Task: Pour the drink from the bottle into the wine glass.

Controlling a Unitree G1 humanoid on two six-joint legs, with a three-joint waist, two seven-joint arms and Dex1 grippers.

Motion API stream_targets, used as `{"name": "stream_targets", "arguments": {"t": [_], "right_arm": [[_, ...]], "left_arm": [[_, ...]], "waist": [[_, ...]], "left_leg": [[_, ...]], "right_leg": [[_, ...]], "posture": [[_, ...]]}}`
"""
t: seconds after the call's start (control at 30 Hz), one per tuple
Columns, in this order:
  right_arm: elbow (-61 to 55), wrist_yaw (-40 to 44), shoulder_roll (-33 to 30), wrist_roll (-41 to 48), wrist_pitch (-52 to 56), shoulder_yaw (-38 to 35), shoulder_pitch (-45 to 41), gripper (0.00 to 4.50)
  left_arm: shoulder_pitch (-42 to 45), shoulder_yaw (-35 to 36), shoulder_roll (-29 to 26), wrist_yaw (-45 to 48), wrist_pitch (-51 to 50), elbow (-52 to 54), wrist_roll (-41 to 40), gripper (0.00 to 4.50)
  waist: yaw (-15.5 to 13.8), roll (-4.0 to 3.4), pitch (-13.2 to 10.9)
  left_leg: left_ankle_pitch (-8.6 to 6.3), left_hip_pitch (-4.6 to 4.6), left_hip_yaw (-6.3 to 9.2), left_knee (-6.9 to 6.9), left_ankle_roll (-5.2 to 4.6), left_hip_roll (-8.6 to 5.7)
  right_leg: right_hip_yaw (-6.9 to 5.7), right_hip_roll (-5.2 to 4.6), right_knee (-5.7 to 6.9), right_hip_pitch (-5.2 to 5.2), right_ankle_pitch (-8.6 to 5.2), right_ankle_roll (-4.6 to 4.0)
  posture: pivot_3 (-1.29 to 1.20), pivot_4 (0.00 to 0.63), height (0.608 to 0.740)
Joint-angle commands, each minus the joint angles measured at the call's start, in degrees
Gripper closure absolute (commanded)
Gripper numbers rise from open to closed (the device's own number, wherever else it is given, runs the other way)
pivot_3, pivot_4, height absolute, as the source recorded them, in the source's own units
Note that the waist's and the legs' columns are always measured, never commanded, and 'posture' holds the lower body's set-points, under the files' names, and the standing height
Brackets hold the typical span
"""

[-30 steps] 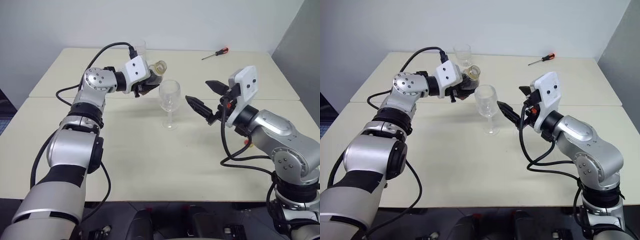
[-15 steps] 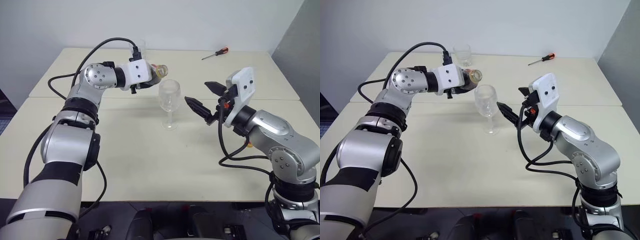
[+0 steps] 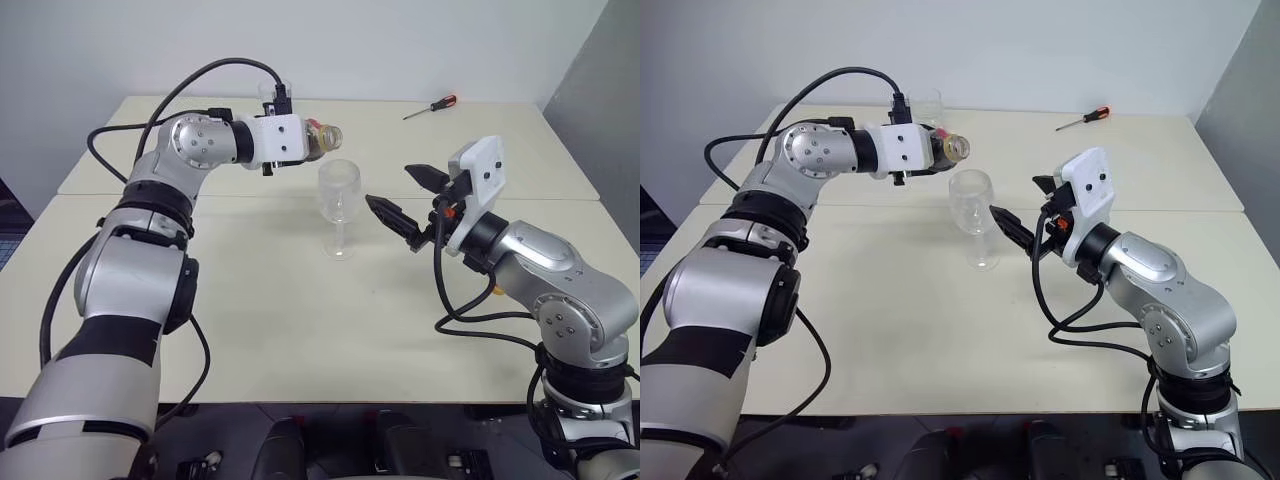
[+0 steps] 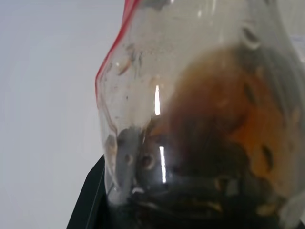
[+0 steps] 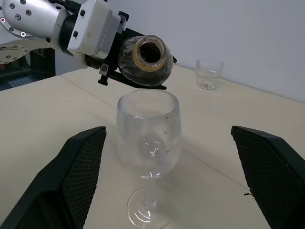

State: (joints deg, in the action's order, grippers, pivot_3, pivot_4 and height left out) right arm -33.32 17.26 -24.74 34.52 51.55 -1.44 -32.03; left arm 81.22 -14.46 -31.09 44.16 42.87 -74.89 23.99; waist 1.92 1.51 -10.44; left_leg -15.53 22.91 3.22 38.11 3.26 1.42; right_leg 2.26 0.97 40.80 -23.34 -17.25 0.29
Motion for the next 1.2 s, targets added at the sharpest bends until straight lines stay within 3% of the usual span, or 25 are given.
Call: {"name": "stream_targets", "arguments": {"t": [0.03, 1.2], "right_arm": [[-0.6, 0.3, 0.1, -0.4, -1.6, -0.7, -1.1, 0.00], [0.7, 1.7, 1.3, -2.1, -3.6, 0.3, -0.5, 0.00]], "left_arm": [[3.4, 0.1, -1.4, -1.8, 1.4, 0.7, 0.2, 2.69], [6.7, -6.7, -5.2, -10.3, 6.6, -0.2, 9.2, 2.69]], "waist": [[0.0, 0.00, 0.0], [0.0, 0.00, 0.0]], "left_leg": [[0.00, 0.00, 0.00, 0.00, 0.00, 0.00], [0.00, 0.00, -0.01, 0.01, 0.00, 0.00]], "right_leg": [[0.00, 0.00, 0.00, 0.00, 0.00, 0.00], [0.01, -0.01, 0.02, -0.01, 0.00, 0.00]], "posture": [[0.00, 0.150, 0.740], [0.00, 0.150, 0.740]]}}
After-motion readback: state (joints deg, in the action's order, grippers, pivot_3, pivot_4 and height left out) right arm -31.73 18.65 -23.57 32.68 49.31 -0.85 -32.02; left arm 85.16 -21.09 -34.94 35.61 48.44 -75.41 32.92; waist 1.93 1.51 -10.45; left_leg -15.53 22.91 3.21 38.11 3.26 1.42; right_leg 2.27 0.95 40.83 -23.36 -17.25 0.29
